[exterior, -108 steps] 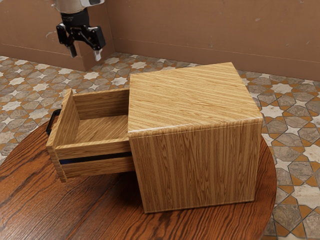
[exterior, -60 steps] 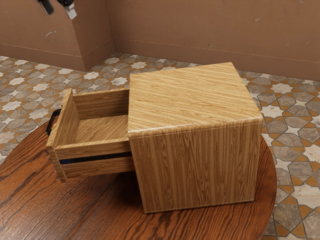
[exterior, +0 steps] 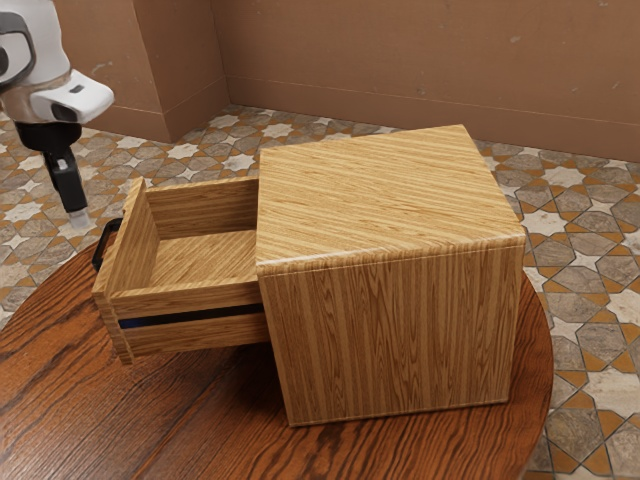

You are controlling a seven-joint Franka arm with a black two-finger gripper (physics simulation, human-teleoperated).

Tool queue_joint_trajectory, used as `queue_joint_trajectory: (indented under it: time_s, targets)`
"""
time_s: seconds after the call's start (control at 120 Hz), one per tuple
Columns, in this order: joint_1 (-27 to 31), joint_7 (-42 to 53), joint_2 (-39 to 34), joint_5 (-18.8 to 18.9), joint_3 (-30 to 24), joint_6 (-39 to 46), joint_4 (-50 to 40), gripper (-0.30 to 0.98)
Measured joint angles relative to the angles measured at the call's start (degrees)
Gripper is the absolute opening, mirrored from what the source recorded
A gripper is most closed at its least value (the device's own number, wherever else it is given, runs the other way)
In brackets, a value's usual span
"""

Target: Push the drawer handle with one arm to close the drawer

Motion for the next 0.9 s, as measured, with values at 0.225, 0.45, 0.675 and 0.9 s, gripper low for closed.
queue_joint_trajectory:
  time_s: [0.225, 0.45, 0.675, 0.9]
  targets:
    - [1.37, 12.13, -0.20, 1.59, 5.99, 5.31, -2.62, 0.68]
    - [2.91, 22.39, 1.49, 1.69, 6.81, 12.17, -8.93, 0.43]
    - [2.52, 30.00, 2.67, 0.18, 6.61, 18.35, -11.62, 0.07]
    - [2.29, 35.28, 3.05, -3.11, 5.99, 20.85, -11.66, -0.05]
